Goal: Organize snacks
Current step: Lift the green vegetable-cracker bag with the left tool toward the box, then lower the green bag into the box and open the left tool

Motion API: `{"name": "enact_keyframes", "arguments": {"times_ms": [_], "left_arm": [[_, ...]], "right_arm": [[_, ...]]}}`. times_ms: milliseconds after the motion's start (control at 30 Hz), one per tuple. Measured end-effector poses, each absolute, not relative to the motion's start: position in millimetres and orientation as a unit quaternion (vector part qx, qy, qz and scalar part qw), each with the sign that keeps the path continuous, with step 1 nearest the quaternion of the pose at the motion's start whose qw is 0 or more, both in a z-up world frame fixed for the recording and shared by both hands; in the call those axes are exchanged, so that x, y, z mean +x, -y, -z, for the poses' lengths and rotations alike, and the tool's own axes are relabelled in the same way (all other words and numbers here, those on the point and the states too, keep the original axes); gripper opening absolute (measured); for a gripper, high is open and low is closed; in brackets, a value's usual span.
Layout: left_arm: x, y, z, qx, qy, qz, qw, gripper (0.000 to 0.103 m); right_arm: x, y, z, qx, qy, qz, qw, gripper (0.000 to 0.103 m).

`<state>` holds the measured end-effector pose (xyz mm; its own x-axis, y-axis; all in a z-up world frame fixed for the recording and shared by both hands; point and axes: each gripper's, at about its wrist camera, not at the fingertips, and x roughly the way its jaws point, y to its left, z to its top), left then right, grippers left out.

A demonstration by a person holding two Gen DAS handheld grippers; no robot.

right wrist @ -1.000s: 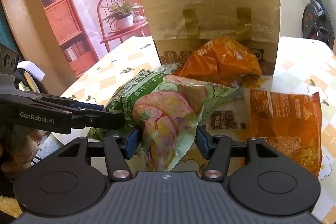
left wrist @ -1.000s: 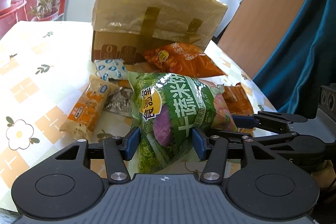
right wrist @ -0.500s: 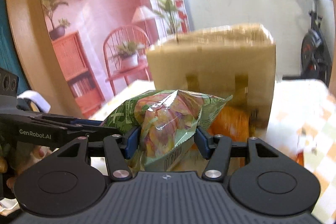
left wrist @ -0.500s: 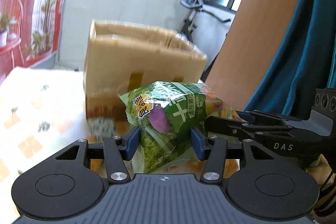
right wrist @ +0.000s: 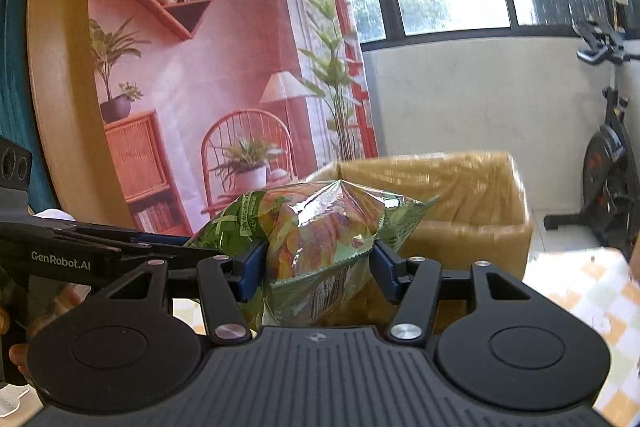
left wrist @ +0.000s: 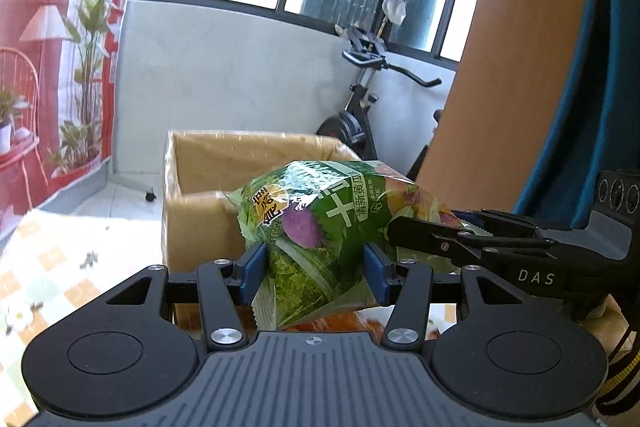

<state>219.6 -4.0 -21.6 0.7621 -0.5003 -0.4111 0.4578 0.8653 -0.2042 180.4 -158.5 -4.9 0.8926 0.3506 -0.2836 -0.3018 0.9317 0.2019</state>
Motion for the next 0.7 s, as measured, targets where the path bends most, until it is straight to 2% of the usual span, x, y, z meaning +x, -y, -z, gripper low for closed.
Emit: {"name": "enact_keyframes", "arguments": {"times_ms": [433, 700], "left_arm": [[310.1, 17.9, 11.0, -0.048, -0.24, 0.236, 0.94, 0.054], [356.8, 27.3, 21.3, -0.041, -0.262, 0.206, 0.942, 0.054]], "right_arm": [[275.7, 184.5, -6.6, 0.081, -0.158, -0.167, 0.97, 0.058], [345.3, 208.1, 7.5, 0.133, -0.195, -0.161, 0.958, 0.058]]}}
